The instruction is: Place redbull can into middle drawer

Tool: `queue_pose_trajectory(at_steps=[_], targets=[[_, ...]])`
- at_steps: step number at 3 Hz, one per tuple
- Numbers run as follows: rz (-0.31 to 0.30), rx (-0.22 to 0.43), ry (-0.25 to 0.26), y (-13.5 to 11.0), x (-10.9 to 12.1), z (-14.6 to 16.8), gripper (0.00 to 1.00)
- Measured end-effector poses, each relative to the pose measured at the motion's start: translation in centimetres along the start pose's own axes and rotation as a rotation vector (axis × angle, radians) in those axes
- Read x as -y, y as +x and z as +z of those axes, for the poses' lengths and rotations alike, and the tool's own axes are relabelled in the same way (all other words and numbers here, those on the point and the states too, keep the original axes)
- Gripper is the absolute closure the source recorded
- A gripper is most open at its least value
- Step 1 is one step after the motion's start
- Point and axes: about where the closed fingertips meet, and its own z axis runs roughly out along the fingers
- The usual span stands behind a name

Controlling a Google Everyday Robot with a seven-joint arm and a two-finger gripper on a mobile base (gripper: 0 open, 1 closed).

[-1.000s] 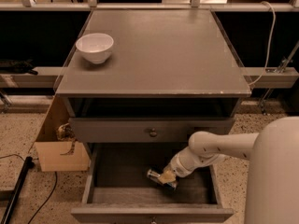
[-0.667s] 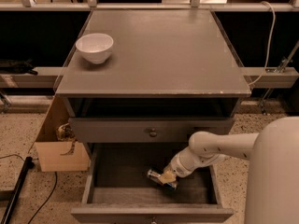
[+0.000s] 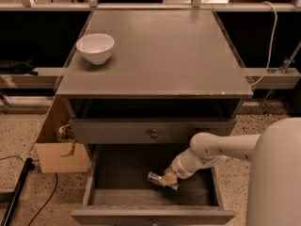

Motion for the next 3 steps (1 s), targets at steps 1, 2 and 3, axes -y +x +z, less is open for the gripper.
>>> queue_pose_trajectory(at_steps=[1, 2, 3], targets=[[0.000, 0.000, 0.000, 0.00, 0.00, 0.00, 0.05], [0.000, 0.000, 0.000, 0.00, -0.01, 0.01, 0.00], [0.000, 0.000, 0.000, 0.00, -0.01, 0.01, 0.00]])
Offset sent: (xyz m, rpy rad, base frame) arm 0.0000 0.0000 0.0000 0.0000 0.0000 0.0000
